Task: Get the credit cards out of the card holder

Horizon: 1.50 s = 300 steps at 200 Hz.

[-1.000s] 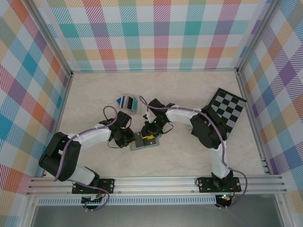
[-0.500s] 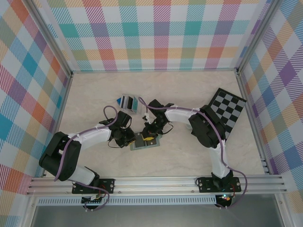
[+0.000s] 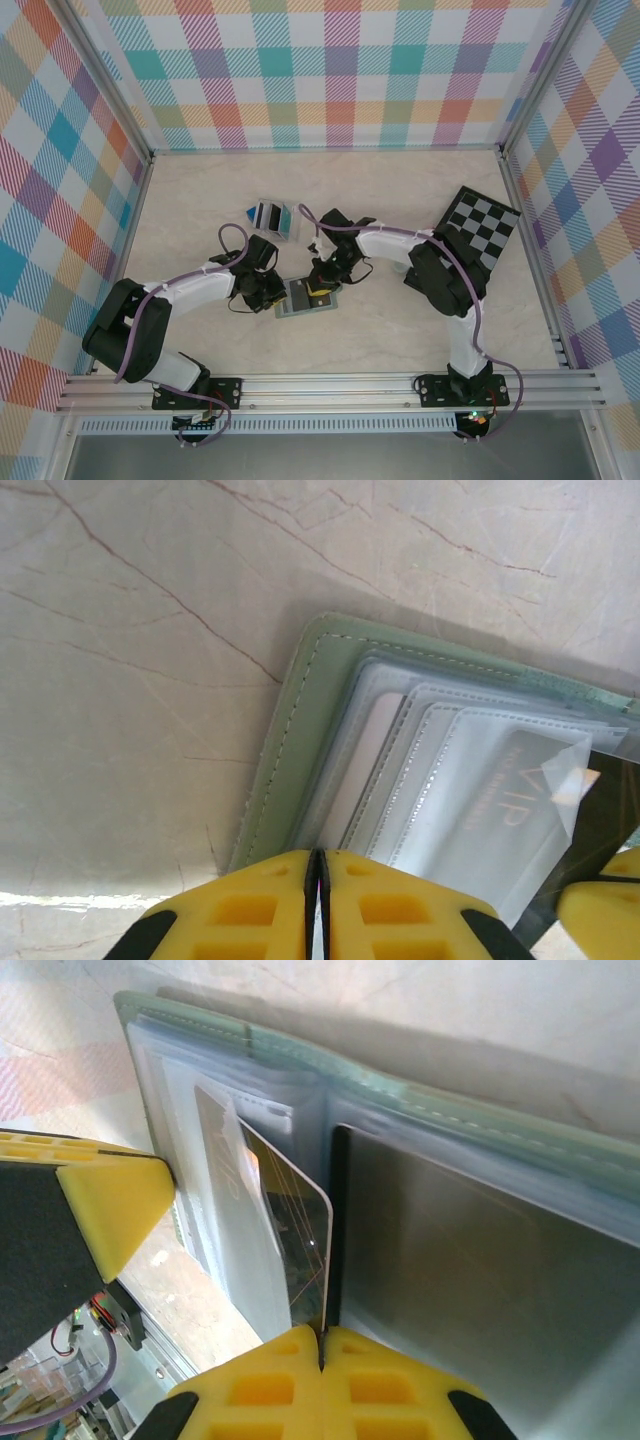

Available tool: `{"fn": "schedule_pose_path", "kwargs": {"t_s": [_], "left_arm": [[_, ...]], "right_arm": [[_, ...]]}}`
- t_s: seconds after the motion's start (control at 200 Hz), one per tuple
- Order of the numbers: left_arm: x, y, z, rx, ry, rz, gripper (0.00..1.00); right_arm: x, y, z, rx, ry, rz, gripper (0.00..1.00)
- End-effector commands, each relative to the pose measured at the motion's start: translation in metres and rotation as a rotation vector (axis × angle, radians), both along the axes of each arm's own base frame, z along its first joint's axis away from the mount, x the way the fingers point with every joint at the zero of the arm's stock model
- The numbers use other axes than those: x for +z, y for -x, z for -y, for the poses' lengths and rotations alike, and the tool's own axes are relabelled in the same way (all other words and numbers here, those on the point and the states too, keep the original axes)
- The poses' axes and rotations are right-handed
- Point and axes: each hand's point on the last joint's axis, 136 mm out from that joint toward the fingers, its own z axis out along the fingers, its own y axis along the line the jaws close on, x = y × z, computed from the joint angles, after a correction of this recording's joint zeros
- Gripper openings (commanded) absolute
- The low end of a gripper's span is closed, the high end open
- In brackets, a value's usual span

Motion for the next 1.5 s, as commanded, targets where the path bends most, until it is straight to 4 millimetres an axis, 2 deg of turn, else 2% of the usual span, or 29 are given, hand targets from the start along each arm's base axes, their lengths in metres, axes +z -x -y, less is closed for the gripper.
{"fn": "schedule_pose_path", "kwargs": {"t_s": [0.0,0.295,0.44,0.535,0.825,0.94,0.975,1.2,1.29,1.38,1.495], "left_arm": [[-0.007,0.011,-0.013,-0.015,-0.075,-0.045,0.12],[0.035,-0.007,-0.008,-0.041,-0.062,0.063,0.15],[0.053,-0.018,0.029,-0.099,0.154,0.157,0.18],[0.050,-0.019,0.040,-0.121,0.197,0.147,0.17],[0.021,-0.015,0.049,-0.143,0.204,0.064,0.17],[0.012,-0.012,0.046,-0.153,0.176,0.037,0.17],[0.007,-0.006,0.040,-0.155,0.145,0.003,0.17],[-0.003,0.005,0.030,-0.200,0.076,-0.055,0.17],[0.001,0.003,0.028,-0.200,0.066,-0.043,0.16],[0.013,-0.002,0.029,-0.185,0.084,-0.013,0.17],[0.037,-0.012,0.030,-0.146,0.143,0.044,0.26]], "right_arm": [[0.003,0.003,0.013,0.009,0.024,0.019,0.05],[0.015,0.000,0.018,-0.001,0.018,0.065,0.04],[0.021,0.003,0.015,0.007,-0.019,0.064,0.04],[0.023,0.003,0.013,0.004,-0.027,0.064,0.04],[0.033,0.002,0.015,0.001,-0.039,0.083,0.04],[0.034,0.001,0.018,-0.008,-0.040,0.089,0.04],[0.034,0.002,0.019,-0.011,-0.041,0.089,0.04],[0.044,-0.002,0.030,-0.038,-0.069,0.112,0.03],[0.050,-0.004,0.034,-0.053,-0.090,0.122,0.03],[0.059,-0.007,0.039,-0.069,-0.119,0.135,0.03],[0.073,-0.011,0.044,-0.089,-0.176,0.149,0.03]]}}
